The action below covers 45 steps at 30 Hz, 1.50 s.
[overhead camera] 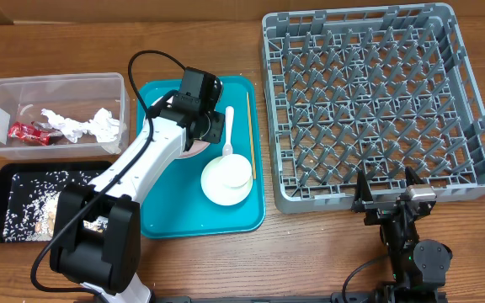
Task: Sort waste into correct bins and load items into the dishwasher rack
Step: 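Carry the emptied bowl right and set it on the white plate, then move the left gripper down to the orange carrot beside the plate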
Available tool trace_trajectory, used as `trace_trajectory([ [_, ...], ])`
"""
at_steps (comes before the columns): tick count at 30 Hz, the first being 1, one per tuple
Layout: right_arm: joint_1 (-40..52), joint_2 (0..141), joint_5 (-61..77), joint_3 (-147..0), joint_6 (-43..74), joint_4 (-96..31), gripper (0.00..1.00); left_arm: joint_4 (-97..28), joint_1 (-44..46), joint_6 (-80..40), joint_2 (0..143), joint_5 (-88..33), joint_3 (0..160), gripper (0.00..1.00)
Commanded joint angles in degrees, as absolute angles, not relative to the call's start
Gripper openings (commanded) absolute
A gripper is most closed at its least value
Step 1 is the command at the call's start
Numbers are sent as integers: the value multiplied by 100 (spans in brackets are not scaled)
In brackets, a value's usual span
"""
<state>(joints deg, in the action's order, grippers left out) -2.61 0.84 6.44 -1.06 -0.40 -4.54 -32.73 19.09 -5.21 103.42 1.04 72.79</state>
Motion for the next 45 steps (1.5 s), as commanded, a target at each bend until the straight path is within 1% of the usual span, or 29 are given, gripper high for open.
trace_trajectory([
  [1,-231,23,611,-45,-16,-421,100,-3236,1872,-427,10335,36,7373,40],
  [2,-231,23,609,-45,-16,-421,100,-3242,1872,-427,10331,32,7384,47],
  [3,-231,23,611,-45,-16,-421,100,-3275,1872,-427,10326,34,7406,52],
  [6,-231,23,611,-45,-16,-421,100,-3518,1872,-425,10274,38,7585,60],
  [8,-231,23,611,-45,-16,-421,100,-3854,1872,-425,10162,38,7837,63],
  [11,-231,23,611,-45,-16,-421,100,-4617,1872,-425,9935,38,8315,72],
  [13,-231,23,611,-45,-19,-421,100,-5155,1872,-425,9747,93,8602,81],
  [14,-231,23,611,-45,-16,-421,100,-5459,1872,-425,9609,161,8735,88],
  [16,-231,23,611,-45,-16,-421,100,-5802,1872,-432,9400,198,8840,93],
  [18,-231,23,611,-45,-16,-421,100,-6090,1865,-615,9153,191,8847,100],
  [24,-231,23,611,-45,-16,-421,100,-6965,1865,-1157,8820,191,8840,100],
  [25,-231,23,611,-45,-16,-421,100,-7164,1865,-1415,8840,189,8796,100],
  [27,-231,23,611,-45,-16,-421,100,-7240,1868,-1437,8849,189,8678,100],
  [34,-231,23,611,-45,-16,-421,100,-6993,1865,-1533,8862,270,7797,100],
  [35,-231,23,611,-45,-16,-421,100,-6973,1865,-1619,8862,401,7679,100],
  [36,-231,23,611,-45,-16,-421,100,-6965,1865,-1870,8871,784,7470,100],
  [39,-231,23,611,-45,-16,-421,100,-6906,1839,-2303,8871,1249,7135,100],
  [45,-231,23,611,-45,-16,-421,100,-6337,1520,-2346,8871,1105,6543,100],
])
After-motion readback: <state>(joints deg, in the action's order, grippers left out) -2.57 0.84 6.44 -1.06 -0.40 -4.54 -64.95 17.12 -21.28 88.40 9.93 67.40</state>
